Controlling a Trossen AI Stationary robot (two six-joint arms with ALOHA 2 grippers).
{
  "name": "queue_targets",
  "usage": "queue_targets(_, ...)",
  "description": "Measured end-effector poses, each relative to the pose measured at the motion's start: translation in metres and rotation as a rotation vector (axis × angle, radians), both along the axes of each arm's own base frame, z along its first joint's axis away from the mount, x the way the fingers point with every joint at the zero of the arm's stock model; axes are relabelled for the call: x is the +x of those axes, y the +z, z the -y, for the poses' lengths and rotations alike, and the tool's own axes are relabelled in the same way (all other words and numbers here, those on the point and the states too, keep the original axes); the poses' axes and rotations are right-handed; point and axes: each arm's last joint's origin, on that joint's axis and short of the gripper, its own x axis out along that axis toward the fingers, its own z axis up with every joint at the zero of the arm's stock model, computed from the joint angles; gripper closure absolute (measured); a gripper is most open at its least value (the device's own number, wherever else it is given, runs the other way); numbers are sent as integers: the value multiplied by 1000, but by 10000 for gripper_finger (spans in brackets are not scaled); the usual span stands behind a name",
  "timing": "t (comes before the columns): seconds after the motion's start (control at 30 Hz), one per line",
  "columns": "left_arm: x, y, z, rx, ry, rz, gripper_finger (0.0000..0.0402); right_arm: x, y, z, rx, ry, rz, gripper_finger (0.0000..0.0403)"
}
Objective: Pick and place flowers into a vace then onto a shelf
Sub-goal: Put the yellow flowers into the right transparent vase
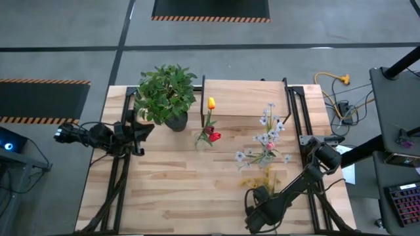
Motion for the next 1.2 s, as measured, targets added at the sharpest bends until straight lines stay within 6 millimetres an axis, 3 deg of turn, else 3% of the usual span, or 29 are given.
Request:
queue_targets(0.1,1,-3,0,-7,-5,-13,397,0,1,0,3,41,18,386)
queue_targets(0.3,1,-5,0,-5,-4,-18,397,2,24,0,-90,275,244,390)
queue_targets(0.5,2,-6,0,-3,-4,-25,397,9,82,3,-249,524,670,391)
queue_targets(0.73,2,-6,0,-2,-3,-22,397,9,122,-13,-278,905,951,392)
queue_targets(0.9,2,-5,0,-3,-3,-20,397,14,133,-25,-313,1111,1082,392)
queue_targets(1.0,2,-5,0,-3,-3,-20,397,15,140,-34,-468,1222,1167,392)
queue_targets(1.2,1,-5,0,-3,-3,-19,397,13,123,-46,-761,1452,1316,392)
